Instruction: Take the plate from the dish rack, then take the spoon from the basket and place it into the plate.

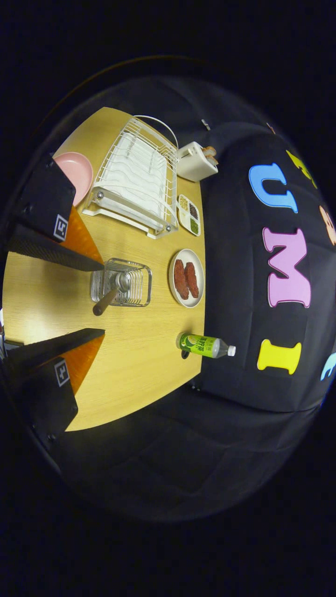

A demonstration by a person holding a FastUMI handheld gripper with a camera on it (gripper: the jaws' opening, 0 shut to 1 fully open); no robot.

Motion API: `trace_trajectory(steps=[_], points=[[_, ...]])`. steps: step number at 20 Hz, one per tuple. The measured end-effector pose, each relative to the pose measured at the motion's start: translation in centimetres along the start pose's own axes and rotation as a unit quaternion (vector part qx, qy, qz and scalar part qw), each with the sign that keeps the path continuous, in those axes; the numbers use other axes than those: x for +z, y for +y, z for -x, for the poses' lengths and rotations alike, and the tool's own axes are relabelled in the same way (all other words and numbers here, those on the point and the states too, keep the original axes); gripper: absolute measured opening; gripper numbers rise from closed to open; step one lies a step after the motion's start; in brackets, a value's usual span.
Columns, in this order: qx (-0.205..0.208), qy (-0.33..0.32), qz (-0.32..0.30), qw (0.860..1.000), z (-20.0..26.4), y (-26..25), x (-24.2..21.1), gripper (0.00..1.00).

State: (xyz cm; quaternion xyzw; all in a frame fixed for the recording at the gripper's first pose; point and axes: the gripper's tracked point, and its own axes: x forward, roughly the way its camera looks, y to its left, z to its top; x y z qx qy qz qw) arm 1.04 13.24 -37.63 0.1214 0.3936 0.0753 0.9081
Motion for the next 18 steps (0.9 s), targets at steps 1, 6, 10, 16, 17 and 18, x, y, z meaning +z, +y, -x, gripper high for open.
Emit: trace_trajectory(steps=[1, 6, 10, 16, 17, 18], points=[[0.006, 0.008, -0.006, 1.000, -0.7, 0.0, -0.2, 0.77], [0.029, 0.010, -0.010, 0.999, -2.6, 0.5, 0.5, 0.53], [0.033, 0.015, -0.014, 0.999, -2.7, 0.5, 0.8, 0.24], [0.050, 0.008, -0.002, 0.999, -2.3, 1.7, 2.0, 0.10], [0.051, 0.002, -0.004, 0.999, -2.0, 1.7, 2.5, 0.10], [0.049, -0.004, -0.005, 0.999, -1.8, 1.5, 3.2, 0.10]])
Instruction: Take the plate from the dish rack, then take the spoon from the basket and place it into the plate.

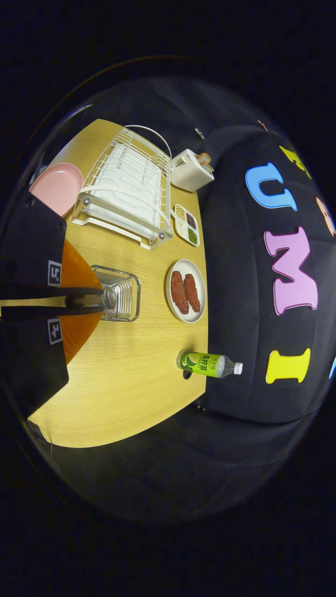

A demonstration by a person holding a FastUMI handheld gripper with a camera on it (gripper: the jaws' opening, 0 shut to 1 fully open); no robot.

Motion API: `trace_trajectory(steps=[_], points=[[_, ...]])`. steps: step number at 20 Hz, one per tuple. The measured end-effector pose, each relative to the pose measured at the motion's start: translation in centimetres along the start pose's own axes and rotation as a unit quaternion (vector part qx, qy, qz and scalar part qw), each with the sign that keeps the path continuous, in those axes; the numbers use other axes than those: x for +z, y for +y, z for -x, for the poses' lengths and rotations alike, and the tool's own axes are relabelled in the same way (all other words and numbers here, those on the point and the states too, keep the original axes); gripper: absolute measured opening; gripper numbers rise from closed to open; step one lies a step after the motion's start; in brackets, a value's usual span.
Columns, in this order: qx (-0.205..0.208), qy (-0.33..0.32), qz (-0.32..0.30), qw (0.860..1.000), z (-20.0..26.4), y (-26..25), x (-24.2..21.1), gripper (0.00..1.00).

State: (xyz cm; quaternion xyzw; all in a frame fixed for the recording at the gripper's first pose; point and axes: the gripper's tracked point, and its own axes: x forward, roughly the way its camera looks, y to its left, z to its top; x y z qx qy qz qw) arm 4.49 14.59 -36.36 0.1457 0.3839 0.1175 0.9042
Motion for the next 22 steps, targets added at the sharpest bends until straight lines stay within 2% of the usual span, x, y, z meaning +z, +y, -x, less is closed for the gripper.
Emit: trace_trajectory(steps=[9, 15, 18, 22], points=[[-0.012, -0.085, 0.002, 0.996, 4.4, 0.0, 7.8, 0.10], [-0.013, -0.150, 0.008, 0.989, 9.4, 1.1, 13.1, 0.10], [-0.001, -0.171, 0.004, 0.985, 12.3, 2.3, 14.2, 0.10], [0.041, -0.162, -0.003, 0.986, 14.8, 5.9, 12.1, 0.10]])
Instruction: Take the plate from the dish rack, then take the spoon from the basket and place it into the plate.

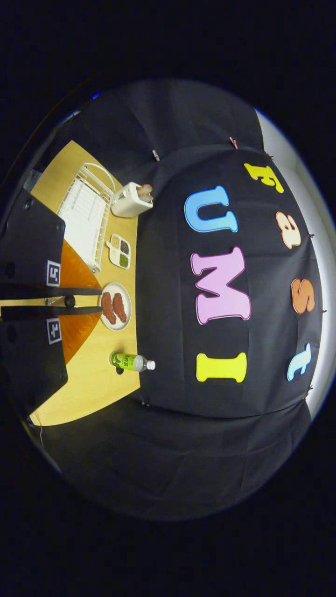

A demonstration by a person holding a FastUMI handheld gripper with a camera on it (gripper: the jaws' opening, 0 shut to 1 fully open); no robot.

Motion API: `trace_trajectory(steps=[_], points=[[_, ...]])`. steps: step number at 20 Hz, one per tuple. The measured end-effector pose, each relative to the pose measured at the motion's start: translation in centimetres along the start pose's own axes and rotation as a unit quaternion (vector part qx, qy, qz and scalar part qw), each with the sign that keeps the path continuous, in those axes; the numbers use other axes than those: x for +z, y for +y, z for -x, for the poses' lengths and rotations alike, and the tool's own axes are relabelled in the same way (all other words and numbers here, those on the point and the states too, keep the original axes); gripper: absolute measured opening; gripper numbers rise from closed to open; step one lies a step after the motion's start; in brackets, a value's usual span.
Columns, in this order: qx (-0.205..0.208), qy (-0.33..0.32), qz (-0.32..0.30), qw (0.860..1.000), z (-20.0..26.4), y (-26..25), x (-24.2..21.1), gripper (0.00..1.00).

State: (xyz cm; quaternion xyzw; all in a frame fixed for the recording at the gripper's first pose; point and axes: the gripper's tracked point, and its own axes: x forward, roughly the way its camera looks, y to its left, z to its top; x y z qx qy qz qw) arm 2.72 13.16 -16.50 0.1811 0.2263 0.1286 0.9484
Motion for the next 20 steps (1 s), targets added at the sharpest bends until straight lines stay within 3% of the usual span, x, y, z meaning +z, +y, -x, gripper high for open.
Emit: trace_trajectory(steps=[7, 20], points=[[0.072, 0.033, 0.006, 0.997, 2.3, 7.6, -5.6, 0.10], [0.122, 0.106, 0.028, 0.986, -1.2, 16.1, -15.5, 0.10]])
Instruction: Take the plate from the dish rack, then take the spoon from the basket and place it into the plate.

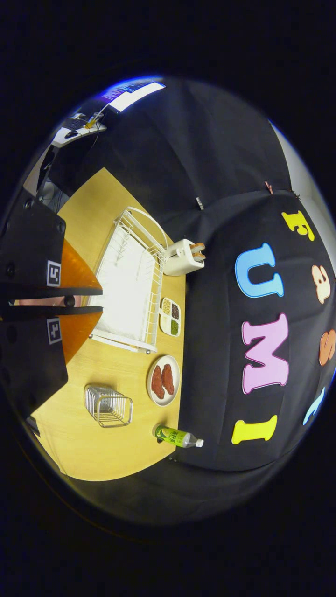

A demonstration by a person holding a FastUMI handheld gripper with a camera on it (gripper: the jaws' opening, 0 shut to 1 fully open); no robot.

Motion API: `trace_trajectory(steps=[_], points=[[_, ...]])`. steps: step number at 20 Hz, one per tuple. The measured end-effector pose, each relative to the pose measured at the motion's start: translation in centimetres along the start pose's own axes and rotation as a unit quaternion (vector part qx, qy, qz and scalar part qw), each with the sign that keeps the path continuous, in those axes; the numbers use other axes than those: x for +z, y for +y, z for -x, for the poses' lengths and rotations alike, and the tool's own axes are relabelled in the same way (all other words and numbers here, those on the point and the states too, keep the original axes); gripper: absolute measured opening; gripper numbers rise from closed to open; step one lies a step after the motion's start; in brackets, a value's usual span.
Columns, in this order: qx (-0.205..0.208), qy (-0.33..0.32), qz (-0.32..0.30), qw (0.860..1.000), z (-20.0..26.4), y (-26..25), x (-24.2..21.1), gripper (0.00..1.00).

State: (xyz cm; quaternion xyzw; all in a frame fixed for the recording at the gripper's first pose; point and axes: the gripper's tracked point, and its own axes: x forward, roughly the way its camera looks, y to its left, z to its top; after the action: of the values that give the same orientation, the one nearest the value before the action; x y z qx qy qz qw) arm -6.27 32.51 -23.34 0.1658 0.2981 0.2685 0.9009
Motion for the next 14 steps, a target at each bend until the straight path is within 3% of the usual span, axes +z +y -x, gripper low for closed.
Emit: trace_trajectory(steps=[8, 14], points=[[0.013, -0.008, -0.005, 1.000, -3.1, 1.1, 0.3, 0.06], [0.003, 0.031, 0.011, 0.999, -2.9, -0.3, -3.0, 0.05]])
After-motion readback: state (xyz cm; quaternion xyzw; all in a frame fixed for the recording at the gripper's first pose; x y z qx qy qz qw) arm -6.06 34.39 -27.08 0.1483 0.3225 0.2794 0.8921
